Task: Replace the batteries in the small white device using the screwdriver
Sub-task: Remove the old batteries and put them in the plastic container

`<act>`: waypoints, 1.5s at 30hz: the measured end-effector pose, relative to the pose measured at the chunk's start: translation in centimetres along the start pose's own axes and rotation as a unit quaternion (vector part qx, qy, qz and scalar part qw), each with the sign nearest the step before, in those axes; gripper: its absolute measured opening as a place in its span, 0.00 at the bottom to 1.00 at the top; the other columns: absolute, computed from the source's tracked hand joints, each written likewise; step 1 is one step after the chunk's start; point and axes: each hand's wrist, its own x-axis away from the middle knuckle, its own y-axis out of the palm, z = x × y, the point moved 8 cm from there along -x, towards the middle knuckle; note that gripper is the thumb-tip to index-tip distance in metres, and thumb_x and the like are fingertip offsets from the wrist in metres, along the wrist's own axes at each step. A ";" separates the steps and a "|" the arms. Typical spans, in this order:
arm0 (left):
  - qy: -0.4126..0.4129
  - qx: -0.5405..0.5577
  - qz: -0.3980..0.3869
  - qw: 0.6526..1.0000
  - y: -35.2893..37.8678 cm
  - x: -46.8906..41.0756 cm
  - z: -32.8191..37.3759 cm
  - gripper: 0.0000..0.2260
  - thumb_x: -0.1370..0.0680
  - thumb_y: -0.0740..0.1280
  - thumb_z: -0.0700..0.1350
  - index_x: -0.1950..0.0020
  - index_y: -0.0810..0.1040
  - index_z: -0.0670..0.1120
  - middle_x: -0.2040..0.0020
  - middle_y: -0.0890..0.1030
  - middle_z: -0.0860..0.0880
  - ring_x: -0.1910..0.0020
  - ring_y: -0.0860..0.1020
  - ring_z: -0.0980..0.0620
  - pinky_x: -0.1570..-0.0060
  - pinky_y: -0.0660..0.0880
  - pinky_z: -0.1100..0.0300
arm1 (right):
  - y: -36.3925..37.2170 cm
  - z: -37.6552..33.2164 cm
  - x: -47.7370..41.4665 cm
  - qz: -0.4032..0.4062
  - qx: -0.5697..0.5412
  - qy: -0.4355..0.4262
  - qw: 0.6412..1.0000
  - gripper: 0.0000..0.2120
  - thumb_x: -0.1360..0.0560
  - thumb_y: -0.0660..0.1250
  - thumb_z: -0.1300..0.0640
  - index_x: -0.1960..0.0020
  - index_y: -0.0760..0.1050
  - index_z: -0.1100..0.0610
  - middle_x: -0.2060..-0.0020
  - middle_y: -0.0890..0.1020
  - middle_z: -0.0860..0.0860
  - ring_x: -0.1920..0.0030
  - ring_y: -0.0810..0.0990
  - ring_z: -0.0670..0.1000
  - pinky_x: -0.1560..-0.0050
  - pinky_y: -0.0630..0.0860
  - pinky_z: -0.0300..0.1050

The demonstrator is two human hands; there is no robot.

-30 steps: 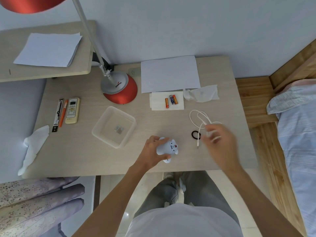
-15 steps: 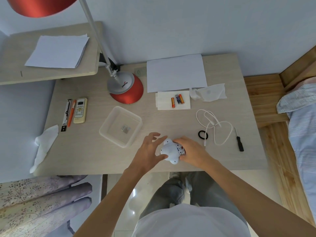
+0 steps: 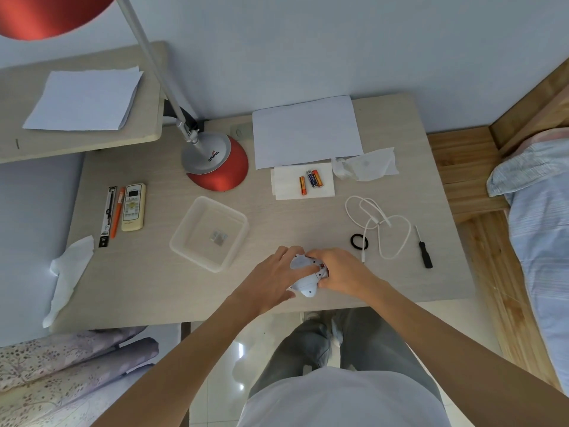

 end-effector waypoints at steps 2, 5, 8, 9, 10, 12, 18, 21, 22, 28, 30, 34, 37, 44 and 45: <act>0.009 -0.010 -0.011 1.000 0.2 -0.4 -0.1 0.42 0.27 0.82 0.50 0.18 0.63 0.59 0.24 0.68 0.47 0.30 0.71 0.47 0.36 0.79 0.52 | -0.1 0.0 0.0 0.000 -0.002 -0.001 1.000 0.26 0.31 0.79 0.55 0.34 0.78 0.45 0.54 0.85 0.45 0.55 0.83 0.48 0.53 0.84 0.52; 0.019 -0.006 -0.010 1.000 0.0 -0.8 0.1 0.41 0.26 0.81 0.48 0.19 0.63 0.60 0.27 0.69 0.48 0.34 0.71 0.48 0.43 0.82 0.52 | -0.2 0.2 0.0 -0.003 0.001 0.000 1.000 0.26 0.31 0.79 0.56 0.35 0.79 0.45 0.56 0.85 0.44 0.57 0.82 0.46 0.54 0.83 0.52; 0.029 -0.006 -0.017 0.999 -0.4 -1.2 0.4 0.39 0.26 0.80 0.46 0.20 0.64 0.59 0.29 0.69 0.47 0.35 0.70 0.47 0.48 0.83 0.54 | -0.3 0.3 -0.1 -0.006 0.007 0.003 1.000 0.28 0.31 0.79 0.55 0.33 0.78 0.45 0.55 0.85 0.44 0.57 0.83 0.47 0.53 0.83 0.51; 0.032 -0.010 -0.022 0.999 -0.5 -1.3 0.5 0.39 0.25 0.80 0.46 0.19 0.65 0.59 0.29 0.69 0.46 0.35 0.70 0.47 0.48 0.81 0.55 | -0.4 0.3 0.0 -0.007 0.009 0.004 1.000 0.29 0.31 0.80 0.55 0.32 0.78 0.45 0.54 0.86 0.45 0.56 0.83 0.47 0.53 0.83 0.50; 0.033 -0.013 -0.026 0.999 -0.4 -1.4 0.4 0.39 0.25 0.80 0.46 0.19 0.65 0.59 0.28 0.68 0.46 0.35 0.69 0.47 0.48 0.80 0.55 | -0.4 0.2 0.0 -0.007 0.012 0.004 1.000 0.30 0.31 0.80 0.54 0.31 0.78 0.45 0.53 0.86 0.44 0.56 0.83 0.47 0.52 0.83 0.50; 0.032 -0.014 -0.031 0.999 -0.4 -1.6 0.3 0.38 0.25 0.80 0.46 0.20 0.65 0.59 0.28 0.66 0.47 0.35 0.67 0.48 0.49 0.80 0.55 | -0.6 0.1 0.0 -0.005 0.018 0.006 1.000 0.31 0.31 0.80 0.53 0.30 0.77 0.43 0.54 0.86 0.44 0.56 0.83 0.47 0.52 0.83 0.50; 0.017 -0.001 -0.041 0.999 0.0 -2.2 0.1 0.38 0.28 0.81 0.45 0.24 0.66 0.61 0.32 0.66 0.49 0.38 0.66 0.49 0.54 0.84 0.53 | -0.7 -0.1 -0.2 -0.013 0.036 0.005 0.999 0.32 0.32 0.80 0.50 0.29 0.77 0.41 0.55 0.86 0.45 0.56 0.83 0.48 0.53 0.84 0.50; 0.014 -0.001 -0.041 0.999 0.1 -2.1 0.1 0.38 0.28 0.81 0.45 0.24 0.66 0.60 0.32 0.66 0.49 0.38 0.67 0.49 0.52 0.83 0.54 | -0.7 -0.2 -0.2 -0.012 0.040 0.005 0.999 0.32 0.32 0.80 0.51 0.30 0.77 0.40 0.56 0.86 0.45 0.56 0.83 0.48 0.54 0.83 0.50; 0.013 0.000 -0.039 0.999 0.1 -2.0 0.0 0.38 0.28 0.81 0.45 0.23 0.67 0.60 0.32 0.66 0.49 0.38 0.67 0.49 0.52 0.82 0.55 | -0.7 -0.3 -0.2 -0.012 0.043 0.003 0.999 0.32 0.32 0.80 0.51 0.30 0.77 0.40 0.55 0.86 0.45 0.56 0.83 0.48 0.54 0.83 0.50; 0.019 0.006 -0.017 1.000 0.0 -1.6 0.2 0.35 0.25 0.79 0.44 0.22 0.68 0.57 0.31 0.67 0.47 0.36 0.67 0.48 0.49 0.79 0.57 | -0.8 -0.5 -0.2 -0.011 0.037 0.002 0.999 0.31 0.32 0.81 0.49 0.30 0.78 0.41 0.53 0.87 0.45 0.54 0.84 0.48 0.52 0.84 0.50; 0.023 0.005 -0.006 1.000 0.0 -1.4 0.2 0.35 0.25 0.79 0.43 0.23 0.67 0.58 0.31 0.67 0.47 0.37 0.67 0.48 0.49 0.80 0.57 | -1.0 -0.5 -0.2 -0.010 0.036 0.002 0.999 0.31 0.32 0.81 0.50 0.31 0.78 0.41 0.52 0.87 0.45 0.54 0.84 0.47 0.52 0.83 0.49; 0.019 0.025 0.022 0.999 0.3 -0.7 0.0 0.32 0.24 0.78 0.46 0.24 0.68 0.58 0.30 0.69 0.49 0.36 0.69 0.50 0.48 0.80 0.58 | -0.9 -0.6 -0.1 -0.009 0.041 0.004 0.999 0.30 0.32 0.81 0.49 0.32 0.78 0.41 0.52 0.88 0.45 0.54 0.85 0.47 0.52 0.84 0.50; 0.008 0.035 0.048 0.998 0.2 -0.3 -0.1 0.26 0.21 0.75 0.51 0.25 0.73 0.54 0.30 0.73 0.47 0.36 0.74 0.49 0.47 0.80 0.57 | -1.0 -0.6 -0.1 -0.006 0.046 0.002 0.999 0.28 0.31 0.80 0.49 0.32 0.78 0.42 0.51 0.88 0.45 0.53 0.85 0.49 0.51 0.84 0.51; 0.012 0.042 0.096 0.994 0.4 0.9 0.9 0.29 0.23 0.78 0.43 0.24 0.73 0.52 0.27 0.74 0.44 0.34 0.78 0.45 0.48 0.85 0.51 | -1.0 -0.5 0.0 0.004 0.042 0.005 0.999 0.28 0.32 0.81 0.48 0.33 0.79 0.42 0.53 0.87 0.45 0.54 0.84 0.47 0.52 0.84 0.50; 0.013 0.038 0.100 0.994 0.3 1.2 1.1 0.30 0.23 0.78 0.43 0.23 0.73 0.52 0.26 0.74 0.43 0.33 0.78 0.44 0.46 0.85 0.51 | -1.0 -0.4 0.1 0.005 0.041 0.005 0.999 0.28 0.32 0.81 0.49 0.33 0.79 0.42 0.53 0.87 0.45 0.54 0.84 0.48 0.52 0.84 0.49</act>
